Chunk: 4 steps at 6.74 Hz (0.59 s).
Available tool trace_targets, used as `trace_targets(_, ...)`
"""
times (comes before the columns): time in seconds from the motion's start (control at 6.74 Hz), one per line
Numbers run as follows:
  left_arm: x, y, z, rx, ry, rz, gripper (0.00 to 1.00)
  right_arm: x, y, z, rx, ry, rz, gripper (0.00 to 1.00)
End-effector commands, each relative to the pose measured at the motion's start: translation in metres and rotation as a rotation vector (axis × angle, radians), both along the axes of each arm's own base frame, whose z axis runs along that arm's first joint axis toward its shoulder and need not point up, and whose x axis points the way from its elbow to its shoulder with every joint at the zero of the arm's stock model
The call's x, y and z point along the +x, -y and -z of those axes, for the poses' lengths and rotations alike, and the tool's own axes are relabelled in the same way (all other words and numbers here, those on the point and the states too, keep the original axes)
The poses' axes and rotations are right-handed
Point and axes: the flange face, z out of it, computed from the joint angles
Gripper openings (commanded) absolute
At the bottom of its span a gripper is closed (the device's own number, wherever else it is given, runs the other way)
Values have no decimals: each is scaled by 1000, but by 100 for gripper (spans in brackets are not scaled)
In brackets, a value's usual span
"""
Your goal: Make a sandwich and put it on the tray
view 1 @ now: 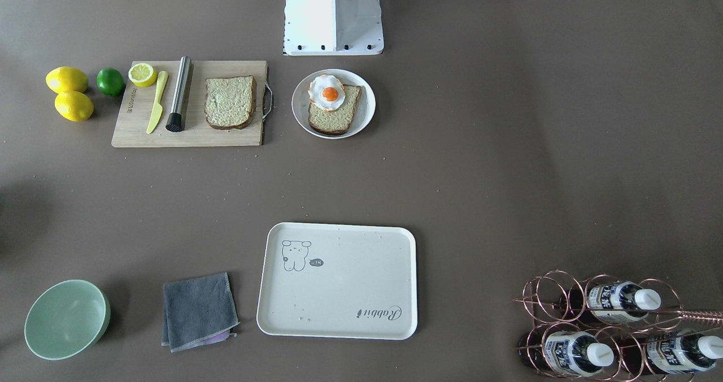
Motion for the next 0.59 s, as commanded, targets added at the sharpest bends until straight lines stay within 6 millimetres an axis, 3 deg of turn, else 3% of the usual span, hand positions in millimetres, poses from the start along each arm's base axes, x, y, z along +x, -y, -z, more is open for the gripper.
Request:
trace_targets(0.0, 0, 0, 0, -1, 0, 0, 98, 0, -1, 0, -1, 0, 0, 100)
trace_targets(0.45, 1, 0, 0, -1, -8, 0, 98, 0, 0, 0, 0, 0, 0, 100)
